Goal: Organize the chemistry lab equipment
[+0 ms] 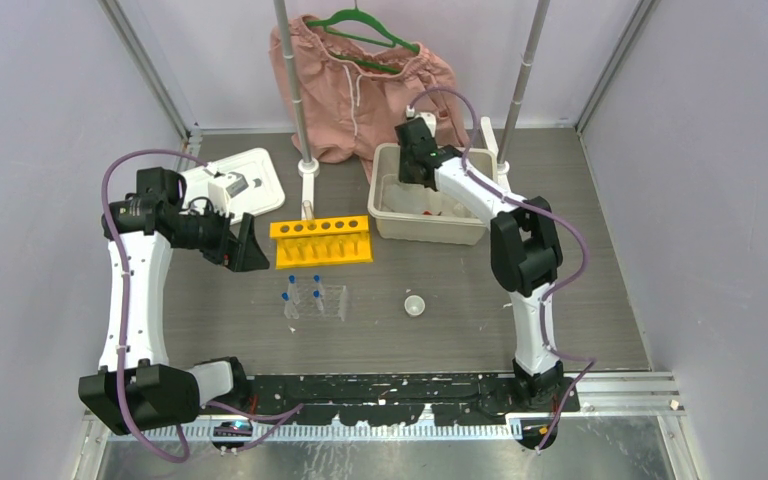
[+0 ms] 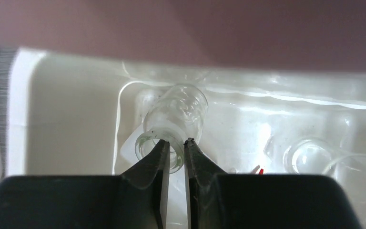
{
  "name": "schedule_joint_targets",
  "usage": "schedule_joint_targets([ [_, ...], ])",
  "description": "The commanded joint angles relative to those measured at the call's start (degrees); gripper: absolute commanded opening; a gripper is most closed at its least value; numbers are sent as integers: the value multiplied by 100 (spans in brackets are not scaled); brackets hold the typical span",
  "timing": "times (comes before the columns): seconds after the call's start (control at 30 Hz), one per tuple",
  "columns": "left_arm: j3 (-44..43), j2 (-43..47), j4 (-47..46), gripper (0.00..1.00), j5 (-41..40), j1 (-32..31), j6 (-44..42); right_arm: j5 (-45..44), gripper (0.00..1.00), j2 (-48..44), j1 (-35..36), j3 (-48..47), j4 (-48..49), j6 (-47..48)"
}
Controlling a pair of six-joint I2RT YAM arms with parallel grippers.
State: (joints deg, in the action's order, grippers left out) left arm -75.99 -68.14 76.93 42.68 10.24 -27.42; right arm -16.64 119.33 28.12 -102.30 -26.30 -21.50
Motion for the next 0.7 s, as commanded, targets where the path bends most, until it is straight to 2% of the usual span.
schedule_joint_targets([
  [0.0, 38, 11, -125, 84, 148, 31, -81, -53, 1, 193, 19, 67, 647, 110],
  [0.13, 74, 11, -150, 84, 162, 34, -84, 111, 1, 250, 19, 164, 684, 124],
  [0.2, 66, 11, -144, 84, 160, 31, -77, 218, 4, 222, 24, 163, 646, 99],
  [0.4, 62, 54, -141, 85, 147, 37, -32, 302, 34, -327, 49, 306, 706, 89],
  [0.67, 71, 174, -143, 88, 112, 35, 29, 344, 57, -1623, 216, 563, 451, 173],
])
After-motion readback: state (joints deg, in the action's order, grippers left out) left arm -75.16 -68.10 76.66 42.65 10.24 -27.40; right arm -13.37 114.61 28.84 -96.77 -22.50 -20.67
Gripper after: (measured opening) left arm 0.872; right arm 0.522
